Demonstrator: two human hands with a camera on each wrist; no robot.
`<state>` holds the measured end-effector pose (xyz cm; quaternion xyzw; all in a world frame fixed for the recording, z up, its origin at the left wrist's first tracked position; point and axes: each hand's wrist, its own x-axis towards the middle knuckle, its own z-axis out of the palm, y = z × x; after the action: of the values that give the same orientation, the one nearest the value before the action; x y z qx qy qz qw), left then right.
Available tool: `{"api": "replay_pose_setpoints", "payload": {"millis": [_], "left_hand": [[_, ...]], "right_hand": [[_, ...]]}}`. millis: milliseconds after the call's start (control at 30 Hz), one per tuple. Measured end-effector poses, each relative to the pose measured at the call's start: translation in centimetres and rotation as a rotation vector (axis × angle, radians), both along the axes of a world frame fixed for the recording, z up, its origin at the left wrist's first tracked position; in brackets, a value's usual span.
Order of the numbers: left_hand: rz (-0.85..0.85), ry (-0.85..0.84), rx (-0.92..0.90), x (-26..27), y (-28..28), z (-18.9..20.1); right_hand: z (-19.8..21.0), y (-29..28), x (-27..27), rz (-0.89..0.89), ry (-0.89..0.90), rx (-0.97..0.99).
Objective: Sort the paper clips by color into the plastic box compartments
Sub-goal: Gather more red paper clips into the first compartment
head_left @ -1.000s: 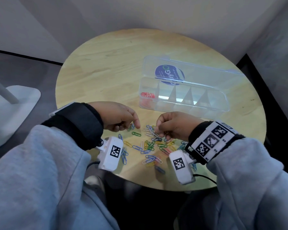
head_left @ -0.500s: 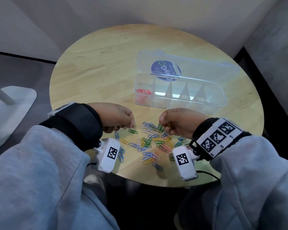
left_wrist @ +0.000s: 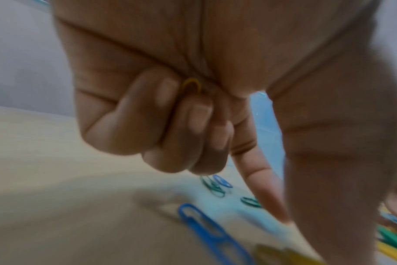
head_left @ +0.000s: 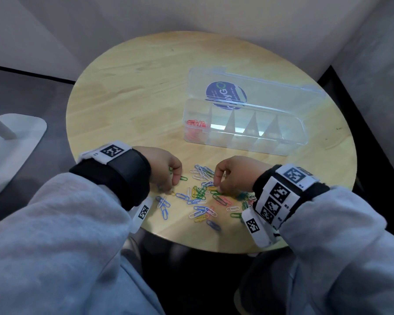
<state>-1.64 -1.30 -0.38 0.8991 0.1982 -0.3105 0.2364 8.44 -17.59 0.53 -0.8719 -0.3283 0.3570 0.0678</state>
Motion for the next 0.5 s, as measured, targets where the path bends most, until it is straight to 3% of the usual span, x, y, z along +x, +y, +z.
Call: {"api": "replay_pose_setpoints", "payload": {"millis": [267, 500], "left_hand": [[-0.093, 0.035, 0.028, 0.31, -0.48, -0.52], [-0.058, 0.037, -0.018, 0.34, -0.47, -0.69]], "right_hand": [[-0.41, 0.51, -0.35, 0.127, -0.128, -0.024], [-0.41, 0.81, -0.46, 0.172, -0.113, -0.097]]}}
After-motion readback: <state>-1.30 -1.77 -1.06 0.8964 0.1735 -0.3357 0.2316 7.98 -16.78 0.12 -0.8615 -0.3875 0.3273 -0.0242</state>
